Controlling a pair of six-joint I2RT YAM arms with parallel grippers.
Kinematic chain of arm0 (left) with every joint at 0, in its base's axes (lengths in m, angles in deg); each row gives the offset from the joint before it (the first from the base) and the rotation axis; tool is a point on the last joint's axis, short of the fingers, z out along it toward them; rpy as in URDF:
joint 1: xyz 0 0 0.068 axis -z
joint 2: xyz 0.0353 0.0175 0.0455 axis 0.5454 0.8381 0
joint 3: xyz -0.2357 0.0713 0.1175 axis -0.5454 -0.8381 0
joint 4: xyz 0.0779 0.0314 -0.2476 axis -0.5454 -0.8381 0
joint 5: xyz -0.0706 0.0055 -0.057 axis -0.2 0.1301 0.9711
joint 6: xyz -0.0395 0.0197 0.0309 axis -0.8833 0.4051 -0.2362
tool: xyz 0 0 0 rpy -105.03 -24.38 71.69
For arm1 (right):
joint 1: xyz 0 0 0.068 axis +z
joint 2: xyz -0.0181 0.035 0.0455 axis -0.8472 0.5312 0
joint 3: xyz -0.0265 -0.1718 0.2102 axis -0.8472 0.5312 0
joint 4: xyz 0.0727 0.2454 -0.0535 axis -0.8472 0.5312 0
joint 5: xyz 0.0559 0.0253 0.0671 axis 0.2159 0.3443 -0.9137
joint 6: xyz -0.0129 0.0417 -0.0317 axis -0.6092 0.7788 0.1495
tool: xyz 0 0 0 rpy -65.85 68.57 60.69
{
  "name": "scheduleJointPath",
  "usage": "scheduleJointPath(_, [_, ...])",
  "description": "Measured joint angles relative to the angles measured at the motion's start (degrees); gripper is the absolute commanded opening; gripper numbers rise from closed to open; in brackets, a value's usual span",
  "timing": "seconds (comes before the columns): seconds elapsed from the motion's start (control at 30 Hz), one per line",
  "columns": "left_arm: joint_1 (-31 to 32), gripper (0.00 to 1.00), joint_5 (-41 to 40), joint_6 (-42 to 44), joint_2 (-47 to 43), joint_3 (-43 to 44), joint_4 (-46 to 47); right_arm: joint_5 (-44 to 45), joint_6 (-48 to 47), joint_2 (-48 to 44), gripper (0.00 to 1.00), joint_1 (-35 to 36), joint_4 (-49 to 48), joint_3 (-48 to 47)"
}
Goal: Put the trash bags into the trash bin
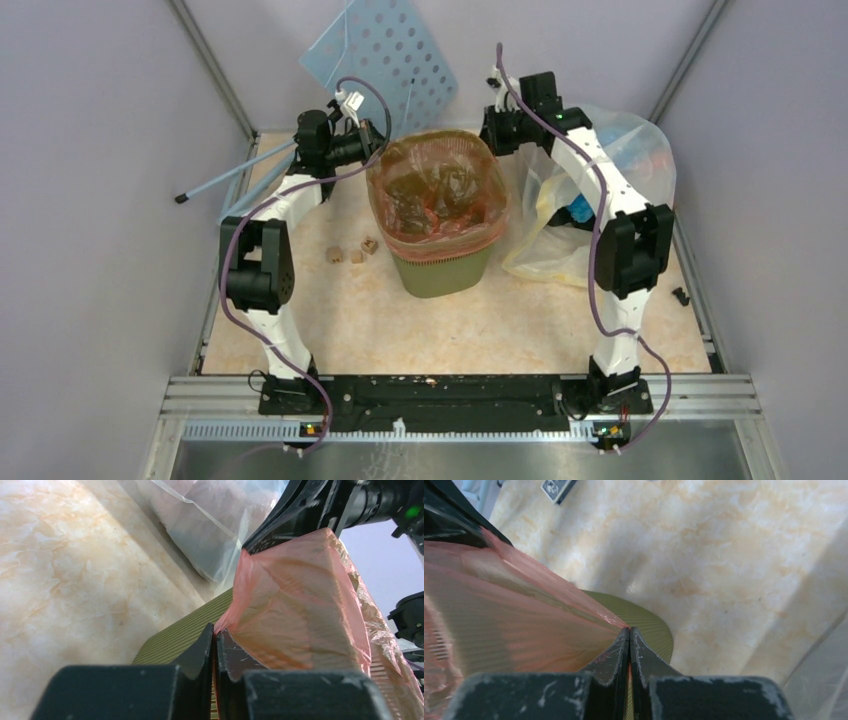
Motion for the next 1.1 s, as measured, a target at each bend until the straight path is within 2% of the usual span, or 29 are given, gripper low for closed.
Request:
scheduleJointPath(0.13, [-0.2,0.11,-1.4,1.5,0.0,0.0,-1.9,-0.8,1.4,0.0,0.0,0.0,-1.7,4.2])
scheduleJointPath(0.17, [-0.2,0.14,-1.8,1.9,0.0,0.0,-2.3,-0.9,1.6,0.0,0.0,0.0,-2.1,4.5])
scheduleJointPath(0.23, [-0.4,0.24,-3.0,2.6,0.0,0.0,-3.3,-1.2,2.4,0.0,0.02,0.0,-3.5,5.1])
scheduleJointPath(0.3, [-0.7,0.41,-3.8,3.2,0.0,0.0,-3.9,-1.2,2.9,0.0,0.1,0.0,-4.2,5.2])
scheduleJointPath(0.4, [-1.4,0.63,-5.2,3.6,-0.1,0.0,-4.8,1.3,3.6,0.0,0.29,0.0,-3.9,5.1])
scheduleJointPath(0.6, [-3.5,0.75,-9.5,4.7,-2.8,0.1,-8.7,9.8,5.6,-1.2,0.47,-0.7,-2.3,4.1])
scheduleJointPath(0.67, [-4.7,0.79,-11.4,4.9,-5.3,0.1,-11.0,12.7,6.5,-3.4,0.59,-1.3,-1.8,4.2])
scheduleJointPath(0.7, [-5.4,0.81,-12.3,5.0,-6.7,0.1,-12.1,13.8,6.9,-4.8,0.63,-1.6,-2.0,4.6])
scheduleJointPath(0.77, [-7.0,0.85,-14.5,5.2,-10.1,0.0,-14.8,15.9,7.8,-9.2,0.67,-1.9,-3.1,7.0])
scheduleJointPath(0.83, [-8.8,0.96,-16.7,5.2,-13.9,-0.6,-16.3,16.9,8.5,-13.8,0.7,-2.2,-3.7,9.6])
scheduleJointPath(0.9, [-10.5,0.99,-18.2,5.2,-18.3,-2.6,-17.4,17.5,9.1,-18.7,0.75,-2.2,-4.2,12.0])
scheduleJointPath(0.97, [-12.2,0.99,-19.7,5.1,-23.3,-5.4,-18.8,17.3,9.5,-22.8,0.76,-2.2,-4.5,13.6])
scheduleJointPath(1.1, [-12.7,0.94,-20.5,5.3,-31.3,-10.3,-21.5,16.0,9.9,-29.6,0.61,-2.0,-5.2,18.1])
